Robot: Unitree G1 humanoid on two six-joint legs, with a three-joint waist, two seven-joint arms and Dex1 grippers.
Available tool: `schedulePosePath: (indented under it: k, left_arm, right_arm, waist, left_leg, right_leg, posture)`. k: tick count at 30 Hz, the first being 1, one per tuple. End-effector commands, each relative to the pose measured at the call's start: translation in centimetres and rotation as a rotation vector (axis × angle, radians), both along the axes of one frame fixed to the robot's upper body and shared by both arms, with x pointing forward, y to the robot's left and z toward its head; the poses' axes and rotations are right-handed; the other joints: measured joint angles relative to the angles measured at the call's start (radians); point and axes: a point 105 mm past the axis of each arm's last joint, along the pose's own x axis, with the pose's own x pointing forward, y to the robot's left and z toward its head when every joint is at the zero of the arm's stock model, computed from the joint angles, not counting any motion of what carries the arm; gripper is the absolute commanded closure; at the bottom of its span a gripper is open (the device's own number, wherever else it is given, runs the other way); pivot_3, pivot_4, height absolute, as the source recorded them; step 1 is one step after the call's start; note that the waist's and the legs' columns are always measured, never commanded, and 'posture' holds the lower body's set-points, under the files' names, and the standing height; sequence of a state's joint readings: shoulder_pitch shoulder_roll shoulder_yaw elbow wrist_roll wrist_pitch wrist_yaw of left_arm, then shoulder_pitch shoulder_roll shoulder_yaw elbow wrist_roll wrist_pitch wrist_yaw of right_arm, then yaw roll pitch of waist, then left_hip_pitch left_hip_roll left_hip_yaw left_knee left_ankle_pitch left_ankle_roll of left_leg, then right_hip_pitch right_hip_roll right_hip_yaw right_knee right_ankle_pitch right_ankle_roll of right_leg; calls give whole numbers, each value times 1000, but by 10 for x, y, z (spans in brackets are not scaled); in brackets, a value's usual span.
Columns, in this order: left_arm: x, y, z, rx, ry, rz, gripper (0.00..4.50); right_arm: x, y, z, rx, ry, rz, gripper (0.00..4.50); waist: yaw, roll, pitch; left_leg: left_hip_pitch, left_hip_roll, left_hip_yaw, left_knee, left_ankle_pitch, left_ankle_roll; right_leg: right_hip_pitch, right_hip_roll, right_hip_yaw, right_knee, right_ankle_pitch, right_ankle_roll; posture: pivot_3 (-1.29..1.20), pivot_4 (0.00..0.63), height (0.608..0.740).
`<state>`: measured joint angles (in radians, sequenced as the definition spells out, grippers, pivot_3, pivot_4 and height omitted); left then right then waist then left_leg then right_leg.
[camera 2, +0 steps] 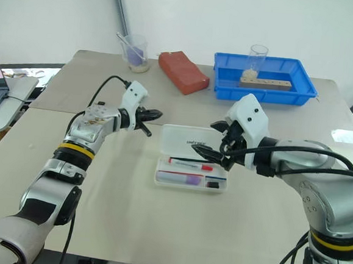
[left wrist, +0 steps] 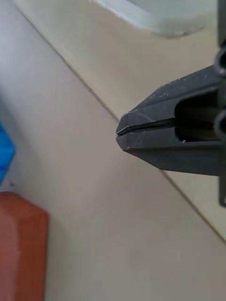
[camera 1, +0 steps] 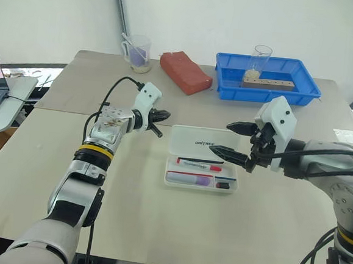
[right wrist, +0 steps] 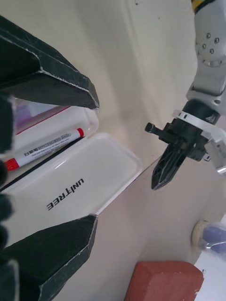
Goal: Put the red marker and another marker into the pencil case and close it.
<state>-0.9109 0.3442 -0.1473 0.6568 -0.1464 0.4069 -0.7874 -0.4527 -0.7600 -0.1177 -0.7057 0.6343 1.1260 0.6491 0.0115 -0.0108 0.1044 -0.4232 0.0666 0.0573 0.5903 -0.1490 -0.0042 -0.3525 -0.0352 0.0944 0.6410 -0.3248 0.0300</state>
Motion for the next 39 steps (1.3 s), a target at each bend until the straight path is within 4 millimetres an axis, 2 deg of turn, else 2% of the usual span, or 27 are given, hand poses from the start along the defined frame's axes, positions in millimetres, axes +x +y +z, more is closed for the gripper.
schedulePosePath:
  k: [1, 3, 5, 10, 14, 16, 21, 25, 29, 33, 36, 39]
  left_arm:
    - [-7, -17, 24, -59, 35, -134, 4473]
    - [-11, -19, 26, -72, 42, -173, 4473]
    - [-23, -23, 26, -80, 64, -264, 4473]
    - [-57, -30, 30, -102, 111, -460, 4473]
    - [-88, -35, 21, -30, 129, -599, 4473]
    - [-100, -34, 5, 85, 97, -650, 4473]
    - [-120, -39, -32, 167, 111, -667, 4473]
    - [-126, -37, -61, 301, 76, -690, 4473]
    - [-119, -38, -76, 419, -11, -706, 4473]
    - [-114, -42, -65, 388, -59, -708, 4473]
    - [-112, -39, -41, 305, -103, -716, 4473]
    - [-111, -28, -8, 183, -155, -668, 3616]
  right_arm:
    - [-2, -8, 10, 17, -46, -44, 559]
    - [-3, -8, 11, 35, -45, -45, 559]
    - [-5, -8, 9, 42, -34, -41, 559]
    - [-5, -15, 14, 26, -37, -43, 559]
    - [-2, -18, 22, 15, -51, -33, 559]
    - [-1, -18, 24, 10, -54, -30, 559]
    - [1, -15, 21, 1, -46, -31, 559]
    - [-1, -16, 15, -10, -21, -34, 559]
    - [-1, -19, 4, -51, 7, -40, 559]
    - [-1, -22, -1, -75, 21, -35, 559]
    - [-1, -23, -2, -73, 29, -24, 559]
    - [-2, -30, -7, -90, 41, -16, 559]
  waist:
    - [0, 0, 0]
    - [-2, 0, 0]
    - [-5, 0, 0]
    - [-15, 1, 0]
    - [-22, 2, 0]
    - [-23, 2, 0]
    - [-22, 3, -1]
    - [-18, 3, -1]
    - [-9, 2, -3]
    - [-11, 2, -3]
    - [-15, 2, -3]
    - [-22, 3, -3]
  left_leg:
    - [-1, 0, 0, 0, 0, 0]
    - [-1, 0, 0, 0, 0, 0]
    - [-1, 0, -1, 0, 0, 0]
    - [-1, 0, -1, -1, 0, 0]
    - [0, 0, -2, -1, 0, 0]
    - [0, 0, -2, -1, 0, 0]
    - [0, 0, -2, -1, 0, 0]
    - [0, 0, -2, 0, 0, 0]
    - [1, 0, -2, 0, 0, 0]
    - [1, 0, -1, 0, 0, 0]
    - [1, 0, -1, 0, 0, 0]
    - [0, 0, -2, 0, 0, 0]
  right_leg:
    - [0, 0, 0, 0, 0, 0]
    - [0, 0, 0, 0, 0, 0]
    - [-1, 0, 0, 0, 0, 0]
    - [-1, 1, 1, 0, 0, 0]
    - [0, 1, 1, 0, 0, -1]
    - [1, 1, 1, 0, 0, -1]
    - [1, 1, 1, -1, 0, -1]
    - [1, 1, 1, -1, 0, -1]
    - [3, 0, 2, -2, 0, -1]
    - [3, 0, 2, -2, -1, -1]
    - [2, 0, 2, -2, -1, -1]
    - [1, 1, 2, -1, -1, -2]
  posture:
    - [0, 150, 740]
    - [0, 150, 740]
    - [0, 150, 740]
    - [0, 150, 740]
    - [0, 150, 740]
    - [0, 150, 740]
    - [0, 150, 740]
    - [0, 150, 740]
    - [0, 150, 740]
    - [0, 150, 740]
    - [0, 150, 740]
    - [0, 150, 740]
